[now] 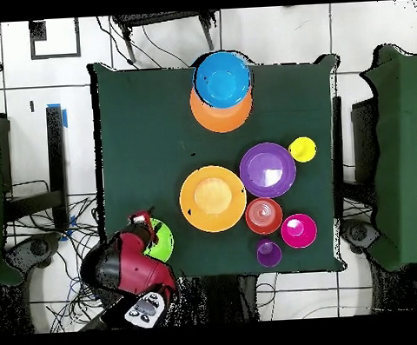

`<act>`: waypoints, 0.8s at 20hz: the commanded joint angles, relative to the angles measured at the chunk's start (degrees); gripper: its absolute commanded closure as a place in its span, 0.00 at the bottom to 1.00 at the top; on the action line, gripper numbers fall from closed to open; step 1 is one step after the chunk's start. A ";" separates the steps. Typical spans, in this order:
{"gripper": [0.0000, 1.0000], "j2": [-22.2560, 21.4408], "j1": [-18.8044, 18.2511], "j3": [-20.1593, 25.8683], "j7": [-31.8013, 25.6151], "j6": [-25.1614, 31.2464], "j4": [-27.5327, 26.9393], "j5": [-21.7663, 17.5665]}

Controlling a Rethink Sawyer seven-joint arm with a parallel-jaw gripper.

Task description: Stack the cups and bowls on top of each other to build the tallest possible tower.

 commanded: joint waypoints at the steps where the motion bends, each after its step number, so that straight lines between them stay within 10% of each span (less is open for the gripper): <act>1: 0.00 4.72 -1.64 7.98 15.92 -3.71 0.42 -1.16; 16: 0.00 3.54 -1.91 7.10 13.53 -2.47 0.93 -0.57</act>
